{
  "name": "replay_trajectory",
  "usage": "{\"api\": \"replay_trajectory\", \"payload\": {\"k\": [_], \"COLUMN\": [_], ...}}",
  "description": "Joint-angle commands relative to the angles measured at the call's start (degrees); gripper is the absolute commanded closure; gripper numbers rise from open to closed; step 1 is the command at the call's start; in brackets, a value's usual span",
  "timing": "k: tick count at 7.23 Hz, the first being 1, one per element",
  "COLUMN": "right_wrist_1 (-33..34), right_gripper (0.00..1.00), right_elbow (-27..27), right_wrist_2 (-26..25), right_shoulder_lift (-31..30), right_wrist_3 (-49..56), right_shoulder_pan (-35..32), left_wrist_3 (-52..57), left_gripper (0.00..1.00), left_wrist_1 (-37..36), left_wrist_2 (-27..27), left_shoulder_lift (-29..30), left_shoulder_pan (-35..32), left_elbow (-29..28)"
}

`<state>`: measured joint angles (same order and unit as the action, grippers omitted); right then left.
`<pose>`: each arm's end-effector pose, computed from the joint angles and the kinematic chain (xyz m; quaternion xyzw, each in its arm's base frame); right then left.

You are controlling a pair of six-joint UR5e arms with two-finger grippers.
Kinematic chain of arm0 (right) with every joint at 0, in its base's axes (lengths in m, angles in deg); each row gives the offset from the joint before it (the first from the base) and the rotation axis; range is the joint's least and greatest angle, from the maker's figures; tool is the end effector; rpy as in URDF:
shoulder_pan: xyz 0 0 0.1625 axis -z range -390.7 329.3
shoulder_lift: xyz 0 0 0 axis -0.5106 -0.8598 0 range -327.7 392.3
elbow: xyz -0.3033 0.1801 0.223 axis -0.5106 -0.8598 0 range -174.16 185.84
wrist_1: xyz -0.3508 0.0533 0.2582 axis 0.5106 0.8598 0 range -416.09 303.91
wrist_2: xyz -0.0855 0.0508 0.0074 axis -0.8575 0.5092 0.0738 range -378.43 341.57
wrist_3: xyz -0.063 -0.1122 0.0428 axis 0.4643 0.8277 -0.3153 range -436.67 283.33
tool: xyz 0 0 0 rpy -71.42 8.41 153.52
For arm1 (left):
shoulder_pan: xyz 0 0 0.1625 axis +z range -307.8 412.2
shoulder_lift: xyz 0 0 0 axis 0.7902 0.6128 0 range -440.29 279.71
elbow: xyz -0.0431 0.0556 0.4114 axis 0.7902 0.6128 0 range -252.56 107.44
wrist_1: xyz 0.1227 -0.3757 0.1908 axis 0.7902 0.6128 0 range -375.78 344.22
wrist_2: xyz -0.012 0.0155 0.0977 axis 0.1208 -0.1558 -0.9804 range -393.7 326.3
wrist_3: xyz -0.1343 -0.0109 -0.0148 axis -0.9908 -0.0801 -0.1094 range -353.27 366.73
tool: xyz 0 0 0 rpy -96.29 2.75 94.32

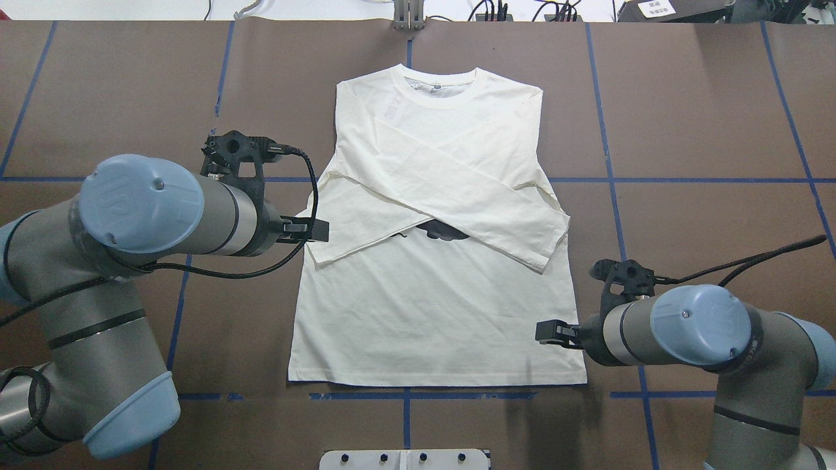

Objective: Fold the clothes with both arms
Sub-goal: 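Move both grippers to the hem corners nearest the robot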

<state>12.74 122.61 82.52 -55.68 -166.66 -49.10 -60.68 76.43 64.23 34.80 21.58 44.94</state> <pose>-0.4854 -0.2747 0.3875 -0.0182 -0.4287 0.1043 0.8972 0.4563 -0.4034 0.2043 0.1507 0.4379 -0.0303 0.8858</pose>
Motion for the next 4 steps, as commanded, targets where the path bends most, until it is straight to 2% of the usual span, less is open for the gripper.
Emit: {"api": "replay_trajectory", "payload": {"k": [1,2,4], "right_wrist_1": [0.1,0.2,0.3], "right_gripper": [0.0,0.02,0.14], "right_elbow": [-0.2,-0.5,-1.5], "right_wrist_2": [-0.4,0.0,0.2], "right_shoulder_lift": [-1.7,-1.7,-1.8], "right_wrist_3": [-0.6,-0.6,-0.6], "right_shoulder_pan": [2.1,2.1,2.1], "left_wrist_3": [0.0,0.0,0.1], "left_gripper": [0.0,0.0,0.0], "left_wrist_1": [0.0,0.0,0.0], "left_wrist_2": [0.0,0.0,0.0], "left_shoulder_lift": [0.0,-0.1,-0.1], "left_shoulder_pan": [0.0,0.0,0.0], "left_elbow": [0.3,0.3,0.3]}}
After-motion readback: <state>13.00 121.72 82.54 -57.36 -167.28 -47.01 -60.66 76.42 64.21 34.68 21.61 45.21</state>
